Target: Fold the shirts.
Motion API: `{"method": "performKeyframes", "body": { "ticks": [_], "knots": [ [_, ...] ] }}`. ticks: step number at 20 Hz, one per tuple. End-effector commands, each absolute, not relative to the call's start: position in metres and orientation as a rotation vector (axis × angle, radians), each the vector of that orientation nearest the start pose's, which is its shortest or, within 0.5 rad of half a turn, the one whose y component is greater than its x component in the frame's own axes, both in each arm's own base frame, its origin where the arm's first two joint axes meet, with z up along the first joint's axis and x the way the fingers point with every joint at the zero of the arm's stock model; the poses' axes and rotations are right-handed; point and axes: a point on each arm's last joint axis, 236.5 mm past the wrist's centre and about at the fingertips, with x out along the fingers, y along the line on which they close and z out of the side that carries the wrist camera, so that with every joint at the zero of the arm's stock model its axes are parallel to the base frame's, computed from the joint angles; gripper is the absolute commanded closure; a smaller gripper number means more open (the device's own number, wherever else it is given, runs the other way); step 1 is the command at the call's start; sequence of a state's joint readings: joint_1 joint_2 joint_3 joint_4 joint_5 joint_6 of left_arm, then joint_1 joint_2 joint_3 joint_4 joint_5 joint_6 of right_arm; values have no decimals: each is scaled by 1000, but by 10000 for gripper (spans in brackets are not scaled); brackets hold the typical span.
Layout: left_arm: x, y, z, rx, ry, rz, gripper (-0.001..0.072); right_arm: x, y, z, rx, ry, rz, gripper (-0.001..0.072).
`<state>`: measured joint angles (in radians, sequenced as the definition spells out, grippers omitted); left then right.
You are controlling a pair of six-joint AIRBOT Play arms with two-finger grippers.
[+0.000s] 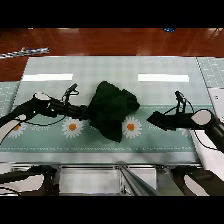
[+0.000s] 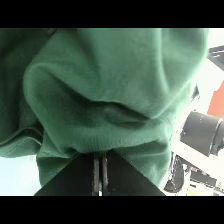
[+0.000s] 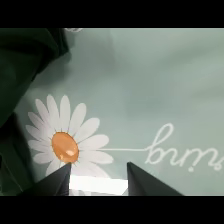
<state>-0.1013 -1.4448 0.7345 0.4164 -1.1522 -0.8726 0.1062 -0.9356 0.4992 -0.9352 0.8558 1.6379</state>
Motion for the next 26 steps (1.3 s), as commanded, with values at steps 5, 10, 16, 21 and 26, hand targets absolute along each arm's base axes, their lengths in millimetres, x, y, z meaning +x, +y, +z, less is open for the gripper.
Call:
{"method": "performKeyframes", "body": {
  "ticks": [5,10,16,21,26],
  "knots": [
    [295,-221,-46,-707,1368,-869,688,314,152,-81,672,1349,234,303],
    [295,-221,-46,-707,1367,-868,688,358,178,-85,709,1365,340,303],
    [295,-221,-47,-706,1367,-868,688,377,196,-99,739,1409,405,304],
    [308,-216,-28,-734,1343,-880,689,383,224,-86,625,1389,547,687],
    [380,-177,92,-669,1038,-890,689,428,191,45,342,1152,516,687]
  ]
}}
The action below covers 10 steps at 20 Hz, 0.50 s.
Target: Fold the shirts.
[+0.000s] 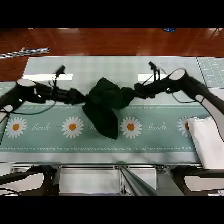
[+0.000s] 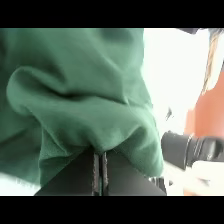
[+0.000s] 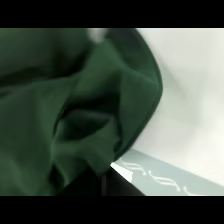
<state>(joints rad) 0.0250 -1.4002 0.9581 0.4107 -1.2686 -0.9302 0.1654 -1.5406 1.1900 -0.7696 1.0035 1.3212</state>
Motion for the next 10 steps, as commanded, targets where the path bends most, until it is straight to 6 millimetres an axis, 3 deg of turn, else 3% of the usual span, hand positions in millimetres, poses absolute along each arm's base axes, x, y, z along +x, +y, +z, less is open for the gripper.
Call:
{"method": "performKeyframes", "body": {
  "ticks": [1,3,5,6,8,10],
  "knots": [
    [393,-165,125,-650,961,-875,689,437,181,86,288,1062,491,687],
    [409,-145,195,-593,808,-855,689,443,166,180,207,863,471,687],
    [407,-132,263,-519,680,-856,689,426,159,274,164,670,481,687],
    [399,-129,289,-471,637,-863,689,411,156,311,146,596,492,687],
    [375,-126,335,-338,551,-863,689,368,147,372,105,474,505,687],
    [346,-127,372,-217,461,-827,689,320,138,409,71,392,512,687]
  ]
}}
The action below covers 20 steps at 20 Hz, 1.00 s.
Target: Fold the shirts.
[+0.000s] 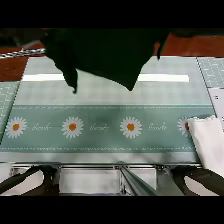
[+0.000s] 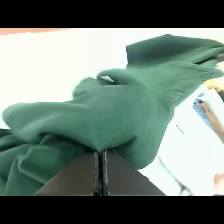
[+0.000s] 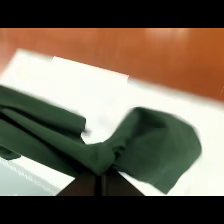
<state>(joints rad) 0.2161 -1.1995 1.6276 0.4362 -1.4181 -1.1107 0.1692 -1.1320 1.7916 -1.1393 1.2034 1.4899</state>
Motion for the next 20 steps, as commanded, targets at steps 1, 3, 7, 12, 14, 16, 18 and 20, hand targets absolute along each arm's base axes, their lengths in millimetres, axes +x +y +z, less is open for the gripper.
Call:
{"method": "performKeyframes", "body": {
  "ticks": [1,3,7,12,14,16,18,20],
  "knots": [
    [328,-127,384,-161,427,-802,689,296,131,419,51,367,502,687],
    [292,-126,394,-56,406,-749,689,256,121,431,23,337,493,687],
    [222,-151,408,49,365,-784,689,203,113,427,8,367,502,687],
    [183,-195,328,-11,626,-1015,689,203,142,372,52,568,627,687],
    [205,-198,270,-64,758,-985,689,223,148,324,78,687,629,687],
    [243,-186,208,-109,841,-850,689,251,146,265,112,800,577,687],
    [283,-169,150,-159,891,-707,689,278,137,200,122,916,501,687],
    [327,-143,116,-217,897,-571,688,311,121,146,87,1001,400,687]
  ]
}}
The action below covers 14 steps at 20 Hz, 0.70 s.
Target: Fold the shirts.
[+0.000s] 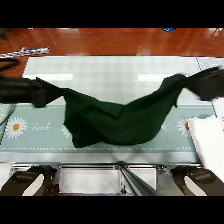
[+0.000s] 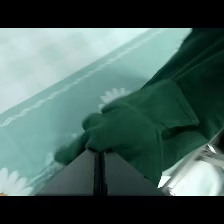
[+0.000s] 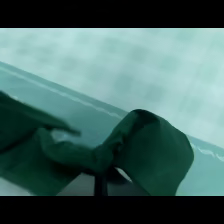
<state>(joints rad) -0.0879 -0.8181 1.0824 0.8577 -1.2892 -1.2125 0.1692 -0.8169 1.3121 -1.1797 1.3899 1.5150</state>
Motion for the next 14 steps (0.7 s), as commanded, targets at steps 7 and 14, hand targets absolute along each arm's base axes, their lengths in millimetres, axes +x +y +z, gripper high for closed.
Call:
{"method": "performKeyframes", "body": {
  "ticks": [7,14],
  "knots": [
    [423,-96,9,-479,1090,-390,688,441,114,36,400,1081,295,686],
    [440,-100,-7,-627,1215,-463,198,480,124,33,539,1108,392,297]
  ]
}}
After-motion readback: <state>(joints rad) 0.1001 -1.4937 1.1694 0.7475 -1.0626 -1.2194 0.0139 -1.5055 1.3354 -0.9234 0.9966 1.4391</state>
